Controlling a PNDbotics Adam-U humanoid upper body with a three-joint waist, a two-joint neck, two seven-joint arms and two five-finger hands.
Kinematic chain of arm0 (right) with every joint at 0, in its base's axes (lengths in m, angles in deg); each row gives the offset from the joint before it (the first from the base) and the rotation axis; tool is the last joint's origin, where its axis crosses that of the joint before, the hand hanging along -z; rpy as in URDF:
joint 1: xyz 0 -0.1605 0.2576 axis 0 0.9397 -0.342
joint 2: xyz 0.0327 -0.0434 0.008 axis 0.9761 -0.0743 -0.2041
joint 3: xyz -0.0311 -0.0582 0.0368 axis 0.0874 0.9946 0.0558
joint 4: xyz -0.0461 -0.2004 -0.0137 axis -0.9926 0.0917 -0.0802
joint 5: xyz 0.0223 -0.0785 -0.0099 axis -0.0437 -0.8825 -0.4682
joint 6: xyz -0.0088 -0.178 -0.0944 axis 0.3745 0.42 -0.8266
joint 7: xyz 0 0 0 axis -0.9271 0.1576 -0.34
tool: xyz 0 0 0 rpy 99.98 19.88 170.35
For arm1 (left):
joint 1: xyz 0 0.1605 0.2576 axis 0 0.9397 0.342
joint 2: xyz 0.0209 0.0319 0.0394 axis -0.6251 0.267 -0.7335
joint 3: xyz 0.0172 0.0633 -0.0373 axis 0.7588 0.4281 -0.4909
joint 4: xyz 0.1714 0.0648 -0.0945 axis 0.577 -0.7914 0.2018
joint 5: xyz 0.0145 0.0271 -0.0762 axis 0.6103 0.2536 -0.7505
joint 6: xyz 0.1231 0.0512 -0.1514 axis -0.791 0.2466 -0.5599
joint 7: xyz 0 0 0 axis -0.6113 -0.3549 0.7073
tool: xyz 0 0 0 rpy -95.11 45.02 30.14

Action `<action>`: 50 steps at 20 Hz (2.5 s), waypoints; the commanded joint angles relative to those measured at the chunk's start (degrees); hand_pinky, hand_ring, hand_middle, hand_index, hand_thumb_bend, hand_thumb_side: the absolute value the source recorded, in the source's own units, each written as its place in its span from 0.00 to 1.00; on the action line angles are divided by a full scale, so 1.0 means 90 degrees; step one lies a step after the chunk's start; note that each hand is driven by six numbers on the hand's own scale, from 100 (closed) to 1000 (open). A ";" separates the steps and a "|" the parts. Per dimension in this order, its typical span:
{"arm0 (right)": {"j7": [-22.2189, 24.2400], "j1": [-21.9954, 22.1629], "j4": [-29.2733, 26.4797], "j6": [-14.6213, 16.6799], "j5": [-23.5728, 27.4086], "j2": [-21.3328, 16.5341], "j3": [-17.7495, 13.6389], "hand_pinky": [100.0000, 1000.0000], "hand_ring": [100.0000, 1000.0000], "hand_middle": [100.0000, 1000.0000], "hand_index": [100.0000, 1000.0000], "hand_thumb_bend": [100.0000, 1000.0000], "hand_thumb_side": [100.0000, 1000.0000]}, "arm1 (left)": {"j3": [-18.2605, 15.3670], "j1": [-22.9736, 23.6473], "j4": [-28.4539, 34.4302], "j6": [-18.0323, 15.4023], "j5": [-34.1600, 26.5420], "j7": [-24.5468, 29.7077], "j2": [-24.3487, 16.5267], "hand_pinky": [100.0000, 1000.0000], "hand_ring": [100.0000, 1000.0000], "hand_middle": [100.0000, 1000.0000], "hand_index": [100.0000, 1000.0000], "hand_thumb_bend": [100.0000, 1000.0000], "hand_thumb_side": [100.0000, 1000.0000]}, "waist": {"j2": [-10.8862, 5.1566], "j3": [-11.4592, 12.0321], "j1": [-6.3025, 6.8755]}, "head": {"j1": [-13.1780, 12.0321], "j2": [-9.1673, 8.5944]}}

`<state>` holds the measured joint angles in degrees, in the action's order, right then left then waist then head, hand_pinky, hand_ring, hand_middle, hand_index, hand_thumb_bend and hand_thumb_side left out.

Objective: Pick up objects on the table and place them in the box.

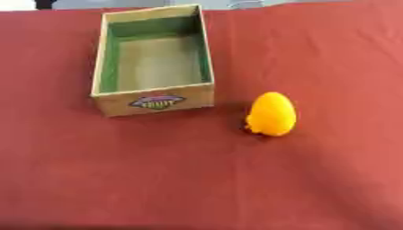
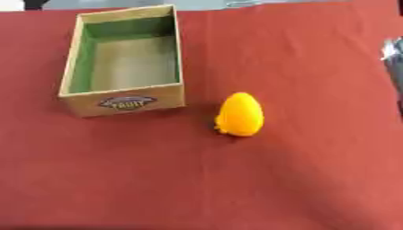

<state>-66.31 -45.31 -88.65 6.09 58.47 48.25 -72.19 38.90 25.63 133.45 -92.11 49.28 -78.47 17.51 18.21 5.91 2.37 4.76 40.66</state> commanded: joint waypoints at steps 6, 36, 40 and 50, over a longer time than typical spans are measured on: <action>0.0137 -0.0166 -0.0126 -0.0143 -0.0040 -0.0251 0.0023 0.75 0.71 0.63 0.88 0.00 0.93 | -0.0031 -0.0076 0.0120 -0.0005 -0.0018 0.0020 -0.0106 0.53 0.55 0.61 0.78 0.01 0.89 | -0.0188 -0.0003 0.0002 | 0.0000 0.0010; 0.2801 -0.2419 0.3625 0.0321 -0.2551 -0.1390 0.4267 0.83 0.87 0.73 1.00 0.56 0.89 | 0.0147 -0.0070 0.0120 0.0010 -0.0098 0.0240 -0.0207 0.53 0.55 0.61 0.77 0.00 0.89 | -0.0337 0.0211 -0.0246 | 0.0221 0.0072; 0.3172 -0.2689 0.3913 0.0416 -0.2539 -0.1131 0.4843 0.84 0.88 0.74 1.00 0.60 0.90 | 0.0122 -0.0043 0.0120 0.0020 -0.0084 0.0216 -0.0214 0.53 0.55 0.61 0.77 0.01 0.89 | -0.0349 0.0158 -0.0216 | 0.0172 0.0073; 0.5878 -0.2856 0.2996 0.0107 -0.1547 -0.1168 0.4733 0.87 0.90 0.77 1.00 0.59 0.88 | 0.0110 -0.0029 0.0120 0.0034 -0.0071 0.0207 -0.0219 0.53 0.55 0.61 0.77 0.01 0.89 | -0.0350 0.0108 -0.0205 | 0.0126 0.0080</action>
<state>-18.70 -69.55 -59.20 7.73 42.83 39.16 -27.51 40.46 25.69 133.45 -91.84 48.28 -76.48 16.93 16.55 6.78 0.47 6.13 41.66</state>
